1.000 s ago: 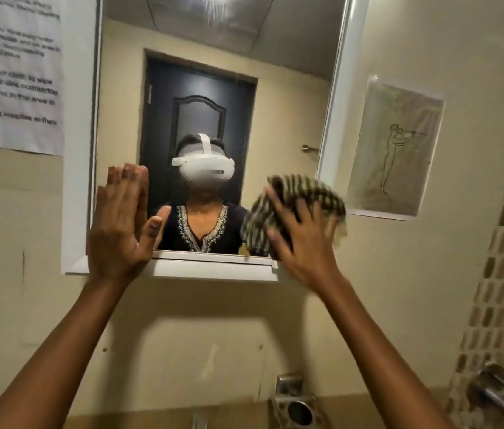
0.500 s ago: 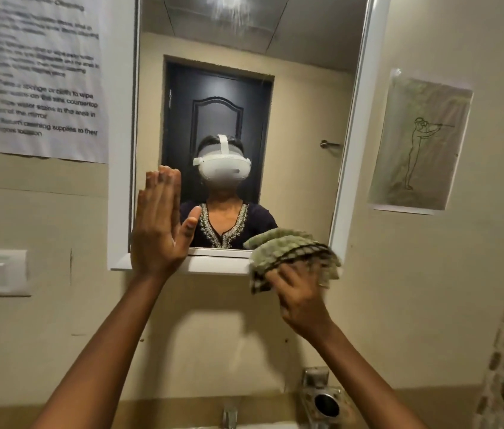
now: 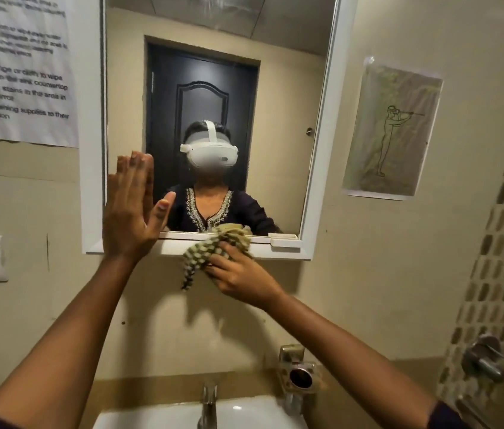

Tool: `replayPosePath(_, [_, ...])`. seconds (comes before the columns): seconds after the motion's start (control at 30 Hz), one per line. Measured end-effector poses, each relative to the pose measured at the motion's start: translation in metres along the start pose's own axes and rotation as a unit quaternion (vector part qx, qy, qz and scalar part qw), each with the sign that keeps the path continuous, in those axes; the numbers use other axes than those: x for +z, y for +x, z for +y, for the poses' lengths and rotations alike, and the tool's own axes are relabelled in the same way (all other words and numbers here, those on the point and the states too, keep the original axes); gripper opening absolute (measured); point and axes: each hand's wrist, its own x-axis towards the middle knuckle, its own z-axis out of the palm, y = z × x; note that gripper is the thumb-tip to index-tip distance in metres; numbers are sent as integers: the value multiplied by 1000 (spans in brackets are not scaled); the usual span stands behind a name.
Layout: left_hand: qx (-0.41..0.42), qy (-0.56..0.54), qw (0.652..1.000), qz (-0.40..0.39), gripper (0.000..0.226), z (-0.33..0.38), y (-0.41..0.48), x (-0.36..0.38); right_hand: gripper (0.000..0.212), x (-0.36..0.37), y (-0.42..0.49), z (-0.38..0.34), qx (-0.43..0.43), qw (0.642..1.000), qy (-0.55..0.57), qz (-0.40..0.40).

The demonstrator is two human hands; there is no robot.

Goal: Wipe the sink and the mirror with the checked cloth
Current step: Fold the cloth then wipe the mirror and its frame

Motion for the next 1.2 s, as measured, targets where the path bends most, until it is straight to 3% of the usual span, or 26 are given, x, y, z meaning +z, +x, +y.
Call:
replayPosePath(0.2, [2,18,1000,-14,71,0,0,1,24,-26,-111,42,46,986,-54,-150])
replayPosePath(0.27, [-3,37,999,-22,73,0,1,1,27,-35,-133,46,64,982,-64,-168])
replayPosePath(0.37, [-5,30,999,-44,72,8,-2,-5,36,-47,-147,50,63,983,-75,-157])
replayPosePath(0.5, [73,50,992,-94,63,34,-41,-4,30,-49,-150,49,130,989,-9,-75])
replayPosePath(0.63, [149,-6,968,-204,62,73,-122,11,32,-50,-152,41,189,978,60,-66])
replayPosePath(0.7, [112,-48,956,-267,59,90,-167,17,34,-53,-151,31,218,968,87,-88])
replayPosePath(0.77, [-17,-156,928,-338,48,107,-206,19,40,-57,-153,17,243,957,120,-101])
replayPosePath(0.8, [-132,-248,883,-377,42,117,-218,18,42,-60,-153,8,245,954,135,-110])
replayPosePath(0.87, [-342,-424,749,-377,33,136,-233,21,40,-65,-159,-16,228,952,159,-128])
replayPosePath(0.9, [-404,-475,698,-350,34,143,-235,25,38,-67,-162,-30,220,950,176,-132])
replayPosePath(0.97, [-450,-539,636,-321,45,151,-236,29,37,-72,-168,-63,205,948,206,-129])
replayPosePath(1.07, [-398,-550,643,-355,66,159,-238,32,37,-81,-170,-107,219,941,234,-107])
replayPosePath(1.2, [-377,-476,698,-380,44,160,-253,27,41,-99,-174,-148,284,899,310,-125])
